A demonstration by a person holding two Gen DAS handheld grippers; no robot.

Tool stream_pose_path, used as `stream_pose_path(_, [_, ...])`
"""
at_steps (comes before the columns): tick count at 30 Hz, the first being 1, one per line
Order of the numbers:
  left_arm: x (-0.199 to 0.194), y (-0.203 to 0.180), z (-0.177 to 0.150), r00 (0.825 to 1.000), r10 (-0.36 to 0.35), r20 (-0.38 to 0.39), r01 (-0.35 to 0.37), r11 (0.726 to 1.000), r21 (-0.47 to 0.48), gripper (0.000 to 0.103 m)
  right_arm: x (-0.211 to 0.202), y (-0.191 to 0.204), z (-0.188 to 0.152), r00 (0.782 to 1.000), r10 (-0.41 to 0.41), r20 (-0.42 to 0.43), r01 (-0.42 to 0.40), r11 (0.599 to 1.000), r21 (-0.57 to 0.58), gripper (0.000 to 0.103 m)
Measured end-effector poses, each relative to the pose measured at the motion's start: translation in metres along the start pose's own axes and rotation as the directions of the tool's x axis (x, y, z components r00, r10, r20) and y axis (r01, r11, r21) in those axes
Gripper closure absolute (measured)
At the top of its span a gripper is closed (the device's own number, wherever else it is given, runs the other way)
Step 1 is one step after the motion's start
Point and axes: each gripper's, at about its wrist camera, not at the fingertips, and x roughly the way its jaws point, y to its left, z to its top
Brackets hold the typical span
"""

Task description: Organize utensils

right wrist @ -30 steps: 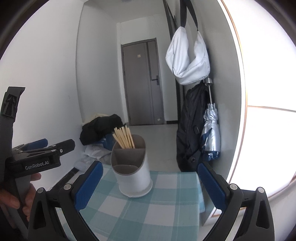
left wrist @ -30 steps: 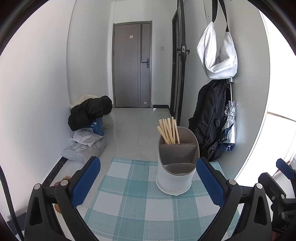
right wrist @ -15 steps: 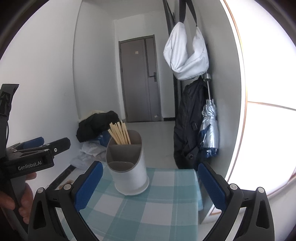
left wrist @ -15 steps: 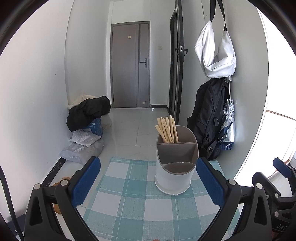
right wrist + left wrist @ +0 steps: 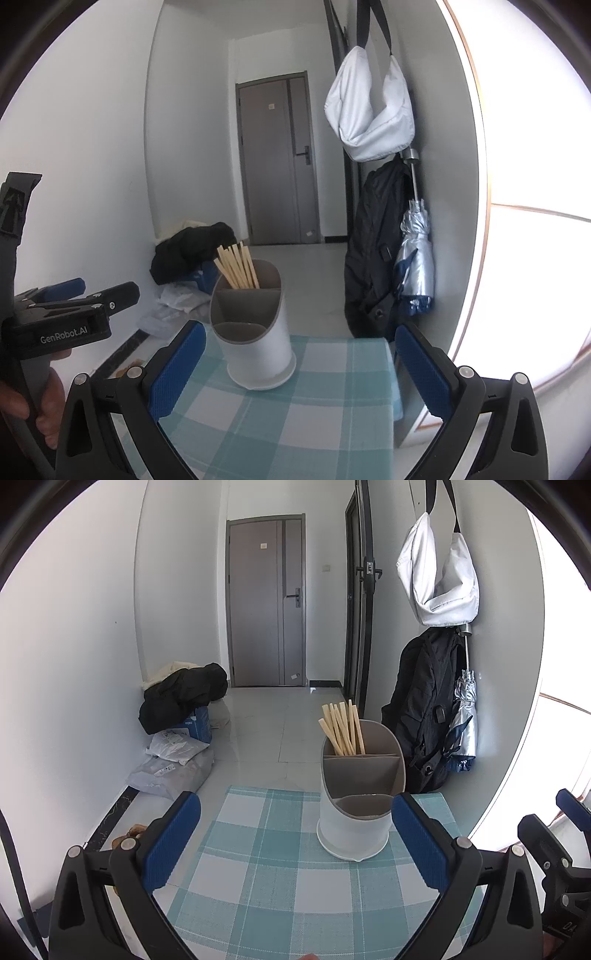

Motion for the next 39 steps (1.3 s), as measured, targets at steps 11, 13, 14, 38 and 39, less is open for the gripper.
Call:
stream_pose_path(11, [-0.0004,0.0001,-0.0021,1.000,0.004,0.004,-0.004,1.000,-0.004,0.002,-0.0006,-0.0002,0.0000,1.000,-0.013,0.007,0.013,1.000,0.001,0.000])
stream_pose_path(13, [0.0001,0.0001,-0.0025,1.000,0.000,0.000,0.000,1.000,-0.007,0.002,-0.0003,0.0006,-0.0007,1.000,-0.009,0.005,0.009,1.000,-0.001,0.000])
stream_pose_path(14, [0.0000,-0.0003,-0.0022,1.000,-0.001,0.001,0.001,1.000,-0.005,0.002,0.0002,0.0008,-0.0010,1.000,-0.008,0.004,0.008,1.000,-0.003,0.000])
stream_pose_path(38, [-0.0047,-0.0074,-0.0036,1.000,-0.007,0.020,0.006,1.000,0.010,0.002,-0.0021,0.0003,-0.0008,1.000,-0.019,0.005,0.019,1.000,-0.009,0.000])
stream_pose_path(39, [-0.0041,-0.0077,-0.0037,1.000,-0.008,0.017,0.008,1.000,0.011,0.002,-0.0018,0.0001,-0.0013,1.000,-0.020,0.003,0.020,1.000,-0.008,0.000])
